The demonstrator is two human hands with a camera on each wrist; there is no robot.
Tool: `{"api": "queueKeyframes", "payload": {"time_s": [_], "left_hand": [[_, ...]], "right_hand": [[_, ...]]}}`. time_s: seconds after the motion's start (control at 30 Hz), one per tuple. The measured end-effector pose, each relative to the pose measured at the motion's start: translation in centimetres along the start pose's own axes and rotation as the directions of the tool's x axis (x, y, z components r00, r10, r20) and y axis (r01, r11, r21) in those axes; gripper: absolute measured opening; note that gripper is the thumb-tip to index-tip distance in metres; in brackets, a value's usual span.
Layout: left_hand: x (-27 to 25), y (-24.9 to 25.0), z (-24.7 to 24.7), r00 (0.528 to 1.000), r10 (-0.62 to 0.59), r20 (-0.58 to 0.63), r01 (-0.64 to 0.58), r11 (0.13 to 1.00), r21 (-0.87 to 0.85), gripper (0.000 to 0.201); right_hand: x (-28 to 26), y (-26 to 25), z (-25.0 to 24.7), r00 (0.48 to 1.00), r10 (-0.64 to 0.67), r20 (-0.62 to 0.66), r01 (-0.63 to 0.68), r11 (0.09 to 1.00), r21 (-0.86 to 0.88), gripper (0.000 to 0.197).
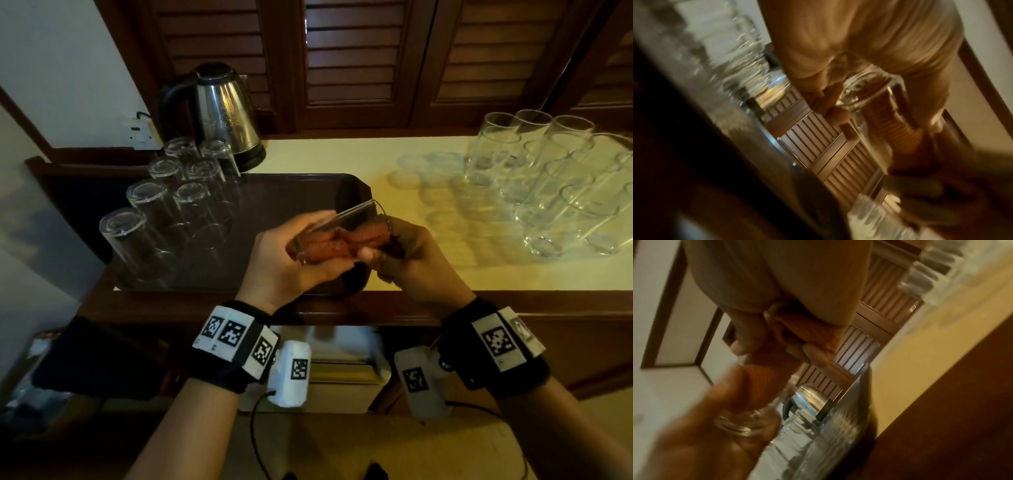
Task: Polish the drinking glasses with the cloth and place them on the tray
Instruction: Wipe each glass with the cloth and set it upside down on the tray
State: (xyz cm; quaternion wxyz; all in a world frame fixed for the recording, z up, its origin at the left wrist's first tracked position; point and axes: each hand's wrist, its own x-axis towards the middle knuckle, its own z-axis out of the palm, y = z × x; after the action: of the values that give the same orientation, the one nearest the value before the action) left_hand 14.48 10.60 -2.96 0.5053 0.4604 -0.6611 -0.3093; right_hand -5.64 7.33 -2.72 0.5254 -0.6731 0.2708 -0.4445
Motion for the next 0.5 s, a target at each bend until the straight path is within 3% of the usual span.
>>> {"api": "queueKeyframes", "payload": {"time_s": [0.07,0.1,0.13,0.17,0.23,0.27,0.3,0.33,0.4,0.47,0.5], "left_hand": [[0.0,-0.4,0.0,0.984,0.179,-0.004,-0.173,0.956,0.238,0.071],[0.0,-0.6,0.1,0.983,0.183,0.0,-0.178,0.958,0.226,0.072],[0.0,-0.8,0.2,0.992,0.124,0.006,-0.124,0.983,0.137,0.071],[0.0,-0.6,0.4,1.0,-0.005,0.024,0.006,0.999,-0.04,0.069],[0.0,0.1,0.6,0.956,-0.258,0.142,0.294,0.864,-0.408,0.063],[0.0,0.3,0.4,0.936,-0.308,0.169,0.351,0.811,-0.468,0.061],[-0.2,0.4,0.3,0.941,-0.304,0.151,0.339,0.824,-0.454,0.058],[-0.3,0.6,0.1,0.965,-0.246,0.089,0.262,0.891,-0.372,0.056],[-0.3,0.5,-0.1,1.0,0.008,-0.02,-0.008,1.0,-0.027,0.062],[-0.3,-0.1,0.1,0.981,0.192,-0.023,-0.182,0.959,0.217,0.071],[-0.3,-0.4,0.3,0.987,0.159,-0.023,-0.152,0.969,0.196,0.073]], "right_hand": [[-0.2,-0.3,0.4,0.997,0.073,-0.023,-0.07,0.991,0.11,0.017],[-0.2,-0.4,0.5,0.996,0.08,-0.039,-0.074,0.988,0.139,0.015],[-0.2,-0.4,0.5,0.997,0.059,-0.052,-0.051,0.988,0.148,0.014],[-0.1,-0.3,0.3,0.998,0.02,-0.061,-0.012,0.991,0.135,0.015],[0.0,-0.5,0.1,0.998,-0.046,-0.036,0.048,0.997,0.068,0.026],[0.1,-0.7,0.1,0.998,-0.059,-0.016,0.059,0.997,0.04,0.03],[0.1,-0.8,0.1,0.998,-0.063,-0.001,0.063,0.998,0.028,0.031],[0.1,-0.9,0.2,0.999,-0.051,0.009,0.05,0.998,0.029,0.026],[0.0,-1.0,0.3,0.999,0.045,0.001,-0.045,0.996,0.071,0.011],[-0.1,-0.9,0.3,0.995,0.102,-0.011,-0.101,0.989,0.106,0.009],[0.0,-0.9,0.3,0.996,0.088,-0.02,-0.086,0.99,0.11,0.01]]}}
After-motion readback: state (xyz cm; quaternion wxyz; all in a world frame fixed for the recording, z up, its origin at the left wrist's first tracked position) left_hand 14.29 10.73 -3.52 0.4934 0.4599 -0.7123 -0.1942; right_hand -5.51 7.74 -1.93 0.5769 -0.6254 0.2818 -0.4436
